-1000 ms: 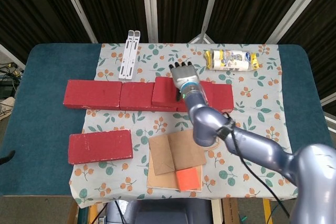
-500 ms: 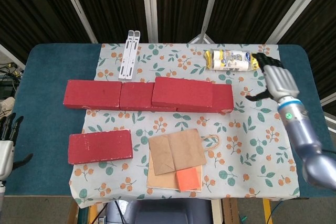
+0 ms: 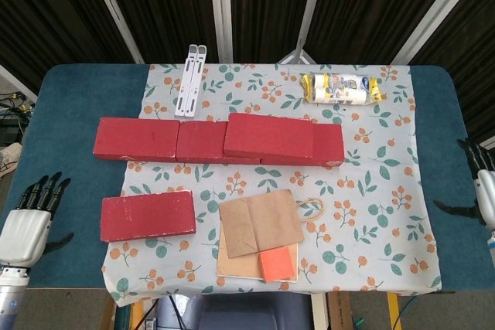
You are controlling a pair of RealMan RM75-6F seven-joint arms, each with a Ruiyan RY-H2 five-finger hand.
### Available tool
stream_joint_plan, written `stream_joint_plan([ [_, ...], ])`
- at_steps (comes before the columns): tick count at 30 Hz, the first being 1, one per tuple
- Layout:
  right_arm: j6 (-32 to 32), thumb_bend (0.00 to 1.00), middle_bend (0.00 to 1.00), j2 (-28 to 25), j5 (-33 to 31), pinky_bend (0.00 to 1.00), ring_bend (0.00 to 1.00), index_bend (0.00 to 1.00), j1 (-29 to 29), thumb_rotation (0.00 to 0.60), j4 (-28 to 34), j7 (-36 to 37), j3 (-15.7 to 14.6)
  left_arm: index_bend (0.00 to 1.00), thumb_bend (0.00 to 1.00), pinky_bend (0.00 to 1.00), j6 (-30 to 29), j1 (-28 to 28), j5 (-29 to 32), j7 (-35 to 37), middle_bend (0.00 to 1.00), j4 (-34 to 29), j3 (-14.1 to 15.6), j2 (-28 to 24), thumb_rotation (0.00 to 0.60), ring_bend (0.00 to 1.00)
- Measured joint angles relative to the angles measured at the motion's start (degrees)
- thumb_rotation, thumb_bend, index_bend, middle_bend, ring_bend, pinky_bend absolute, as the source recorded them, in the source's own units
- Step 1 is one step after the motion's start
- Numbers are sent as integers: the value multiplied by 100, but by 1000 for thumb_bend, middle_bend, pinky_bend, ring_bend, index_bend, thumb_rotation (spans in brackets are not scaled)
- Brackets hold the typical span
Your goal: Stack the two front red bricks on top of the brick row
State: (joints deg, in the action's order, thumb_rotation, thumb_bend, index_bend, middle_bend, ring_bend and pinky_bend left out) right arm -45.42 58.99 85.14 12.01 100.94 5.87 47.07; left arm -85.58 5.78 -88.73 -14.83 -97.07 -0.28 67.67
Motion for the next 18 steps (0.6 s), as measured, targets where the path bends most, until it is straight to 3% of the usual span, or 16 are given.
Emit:
stream_joint_plan([
  [4,-1129,61,2,108,918,0,0,0,241,600,-431,813,-729,2,0,113,57,68,-143,381,0,88,25,307,600,0],
  [8,-1961,62,2,191,1307,0,0,0,354,600,-671,1012,-1436,0,0,68,176,149,-148,531,0,237,16,720,600,0],
  [13,-2252,61,2,163,1406,0,0,0,324,600,-673,905,-2057,0,0,21,828,390,235,313,0,-153,-51,577,600,0],
  [18,-2226,61,2,32,1193,0,0,0,123,600,-561,704,-2391,0,0,1,1449,707,1005,-362,0,-798,-204,336,600,0],
])
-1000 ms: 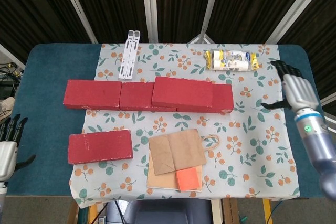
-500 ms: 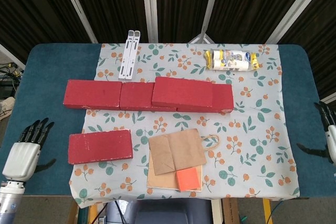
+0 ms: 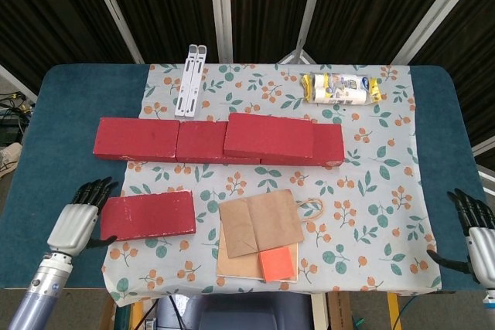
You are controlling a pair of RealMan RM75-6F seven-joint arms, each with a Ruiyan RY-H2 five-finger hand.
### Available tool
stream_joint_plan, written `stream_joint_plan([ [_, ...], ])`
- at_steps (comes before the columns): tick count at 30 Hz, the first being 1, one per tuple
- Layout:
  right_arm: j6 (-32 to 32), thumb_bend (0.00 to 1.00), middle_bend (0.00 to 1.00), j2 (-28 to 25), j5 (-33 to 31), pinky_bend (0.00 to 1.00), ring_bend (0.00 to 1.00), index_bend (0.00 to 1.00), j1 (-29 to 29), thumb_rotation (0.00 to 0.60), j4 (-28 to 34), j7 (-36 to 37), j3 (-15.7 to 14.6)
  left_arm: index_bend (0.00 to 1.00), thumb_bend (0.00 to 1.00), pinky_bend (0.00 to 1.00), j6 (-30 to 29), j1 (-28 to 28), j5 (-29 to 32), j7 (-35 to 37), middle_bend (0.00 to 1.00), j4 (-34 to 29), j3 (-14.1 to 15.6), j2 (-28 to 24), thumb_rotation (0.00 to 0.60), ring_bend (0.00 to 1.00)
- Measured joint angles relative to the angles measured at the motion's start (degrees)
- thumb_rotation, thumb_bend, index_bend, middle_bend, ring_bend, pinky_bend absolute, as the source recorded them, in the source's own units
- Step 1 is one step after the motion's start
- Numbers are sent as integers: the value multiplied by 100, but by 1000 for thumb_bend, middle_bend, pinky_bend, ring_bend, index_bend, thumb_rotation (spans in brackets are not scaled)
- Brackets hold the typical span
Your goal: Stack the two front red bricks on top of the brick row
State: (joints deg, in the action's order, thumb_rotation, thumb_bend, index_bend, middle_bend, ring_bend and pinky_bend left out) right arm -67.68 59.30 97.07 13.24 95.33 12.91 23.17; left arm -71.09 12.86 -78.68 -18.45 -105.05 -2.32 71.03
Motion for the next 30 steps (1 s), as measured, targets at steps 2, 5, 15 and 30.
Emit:
stream_joint_plan([
  [2,-3,61,2,-38,-128,0,0,0,-91,600,28,-59,-114,0,0,0,147,146,329,-360,0,-196,-91,-2,600,0],
  [5,-66,62,2,-87,-258,0,0,0,-195,600,51,-102,-263,0,0,0,326,348,760,-832,0,-384,-184,75,600,0],
  [15,-324,61,2,-243,-491,0,0,0,-433,600,93,-30,-660,0,0,0,597,807,2065,-1720,0,-854,-281,346,600,0],
  [30,-606,62,1,-375,-754,0,0,0,-707,600,116,72,-1110,0,0,0,634,1268,2703,-2064,0,-575,-146,702,600,0],
])
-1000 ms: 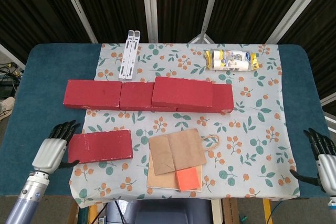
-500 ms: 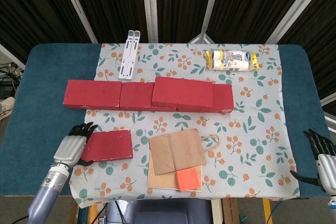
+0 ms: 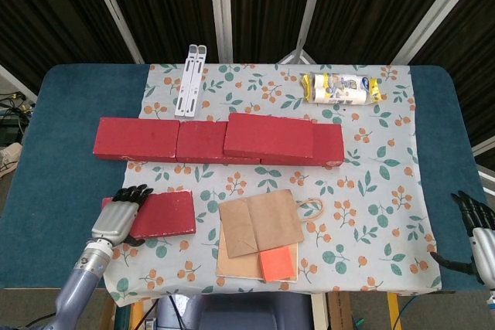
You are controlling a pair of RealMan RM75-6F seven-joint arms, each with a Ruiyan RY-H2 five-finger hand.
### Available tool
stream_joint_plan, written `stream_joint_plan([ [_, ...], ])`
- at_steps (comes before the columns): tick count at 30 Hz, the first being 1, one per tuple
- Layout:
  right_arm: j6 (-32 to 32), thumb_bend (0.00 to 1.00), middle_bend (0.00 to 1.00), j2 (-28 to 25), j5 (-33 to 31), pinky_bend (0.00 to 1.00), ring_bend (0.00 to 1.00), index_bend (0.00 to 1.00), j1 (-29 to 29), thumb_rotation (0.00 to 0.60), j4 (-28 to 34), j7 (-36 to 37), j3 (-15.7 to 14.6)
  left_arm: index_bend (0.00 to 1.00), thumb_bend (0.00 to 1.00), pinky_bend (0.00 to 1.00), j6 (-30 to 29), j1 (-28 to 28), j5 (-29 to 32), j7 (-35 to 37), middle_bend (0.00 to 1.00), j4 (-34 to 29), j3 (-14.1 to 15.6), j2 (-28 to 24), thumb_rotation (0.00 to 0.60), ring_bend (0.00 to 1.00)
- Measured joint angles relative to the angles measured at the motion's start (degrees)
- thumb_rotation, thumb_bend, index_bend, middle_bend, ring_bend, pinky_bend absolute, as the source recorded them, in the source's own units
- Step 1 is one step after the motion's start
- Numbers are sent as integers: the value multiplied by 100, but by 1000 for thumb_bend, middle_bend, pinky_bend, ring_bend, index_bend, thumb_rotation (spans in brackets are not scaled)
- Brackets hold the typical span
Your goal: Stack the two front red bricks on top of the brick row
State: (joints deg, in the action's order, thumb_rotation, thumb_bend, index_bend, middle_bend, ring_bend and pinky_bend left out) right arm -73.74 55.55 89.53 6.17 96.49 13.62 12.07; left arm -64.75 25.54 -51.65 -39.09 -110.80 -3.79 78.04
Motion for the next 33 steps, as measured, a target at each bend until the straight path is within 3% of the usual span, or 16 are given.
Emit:
stream_joint_plan([
  [6,-65,61,1,-38,-120,0,0,0,-95,600,30,-24,-145,0,0,92,-127,98,36,-59,6,173,31,178,600,1],
  [13,-146,61,2,-71,-229,0,0,0,-198,600,63,-44,-300,9,0,209,-319,194,230,-407,105,238,82,269,600,86],
  [23,-169,61,2,-175,-248,0,0,0,-256,600,41,-42,-555,192,0,261,-718,492,693,-1156,266,161,83,436,600,192],
  [27,-224,61,2,-210,-37,0,0,0,-218,600,70,-42,-674,282,8,267,-792,597,720,-1200,320,76,-65,342,600,234],
  [33,-359,60,2,-98,-365,0,0,0,-249,600,69,-124,-739,240,26,266,-469,922,1368,-1161,286,-127,-549,-29,600,234],
])
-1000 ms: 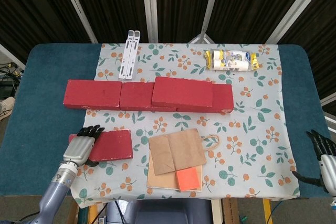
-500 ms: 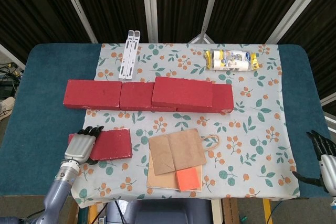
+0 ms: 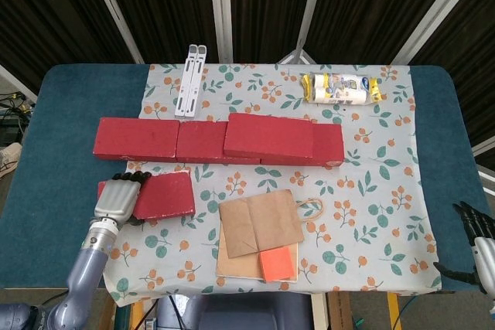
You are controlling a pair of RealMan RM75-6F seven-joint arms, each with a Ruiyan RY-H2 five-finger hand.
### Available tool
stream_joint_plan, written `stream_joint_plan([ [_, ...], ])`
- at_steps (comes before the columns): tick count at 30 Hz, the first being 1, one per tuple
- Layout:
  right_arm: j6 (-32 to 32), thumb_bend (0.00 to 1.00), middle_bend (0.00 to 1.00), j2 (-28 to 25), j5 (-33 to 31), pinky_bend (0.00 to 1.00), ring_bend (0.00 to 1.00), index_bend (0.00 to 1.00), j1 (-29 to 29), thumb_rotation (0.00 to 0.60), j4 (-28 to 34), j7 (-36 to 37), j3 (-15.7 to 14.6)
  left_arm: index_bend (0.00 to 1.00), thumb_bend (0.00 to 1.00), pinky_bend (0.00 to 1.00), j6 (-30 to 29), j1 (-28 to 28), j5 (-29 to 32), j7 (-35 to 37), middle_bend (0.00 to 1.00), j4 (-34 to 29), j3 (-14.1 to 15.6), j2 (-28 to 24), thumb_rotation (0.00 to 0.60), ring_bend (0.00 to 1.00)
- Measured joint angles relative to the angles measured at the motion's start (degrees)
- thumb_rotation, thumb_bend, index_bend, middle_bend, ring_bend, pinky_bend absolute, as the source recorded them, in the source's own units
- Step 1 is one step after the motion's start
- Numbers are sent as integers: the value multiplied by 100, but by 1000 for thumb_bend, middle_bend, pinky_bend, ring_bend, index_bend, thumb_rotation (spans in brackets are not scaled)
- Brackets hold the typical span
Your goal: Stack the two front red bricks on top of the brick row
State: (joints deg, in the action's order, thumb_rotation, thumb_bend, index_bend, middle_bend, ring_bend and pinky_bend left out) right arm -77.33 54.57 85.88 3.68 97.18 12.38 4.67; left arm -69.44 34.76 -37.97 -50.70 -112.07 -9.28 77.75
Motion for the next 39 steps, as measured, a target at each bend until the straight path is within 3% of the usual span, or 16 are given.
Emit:
stream_joint_plan([
  [3,3,62,2,43,-145,0,0,0,-39,600,19,-90,12,233,27,265,528,334,812,32,257,-54,-358,-354,600,224],
  [7,75,61,2,94,-394,0,0,0,-114,600,46,-232,46,228,34,252,1656,1124,2010,-72,219,62,-733,-1046,600,201],
  [10,187,61,2,132,-627,0,0,0,-193,600,56,-365,76,242,35,235,2279,1823,2494,-276,208,308,-806,-1431,600,186],
  [17,327,61,2,193,-1002,0,0,0,-311,600,62,-554,143,240,34,217,3023,3044,3381,-469,199,1212,-743,-1835,600,176],
  [28,537,61,2,261,-1437,0,0,0,-479,600,78,-820,167,229,34,206,3624,3509,2697,107,191,3019,-110,-1076,600,166],
  [39,525,61,2,237,-1557,0,0,0,-525,600,117,-845,147,229,34,206,3858,3491,1782,1038,182,3842,213,-449,600,164],
])
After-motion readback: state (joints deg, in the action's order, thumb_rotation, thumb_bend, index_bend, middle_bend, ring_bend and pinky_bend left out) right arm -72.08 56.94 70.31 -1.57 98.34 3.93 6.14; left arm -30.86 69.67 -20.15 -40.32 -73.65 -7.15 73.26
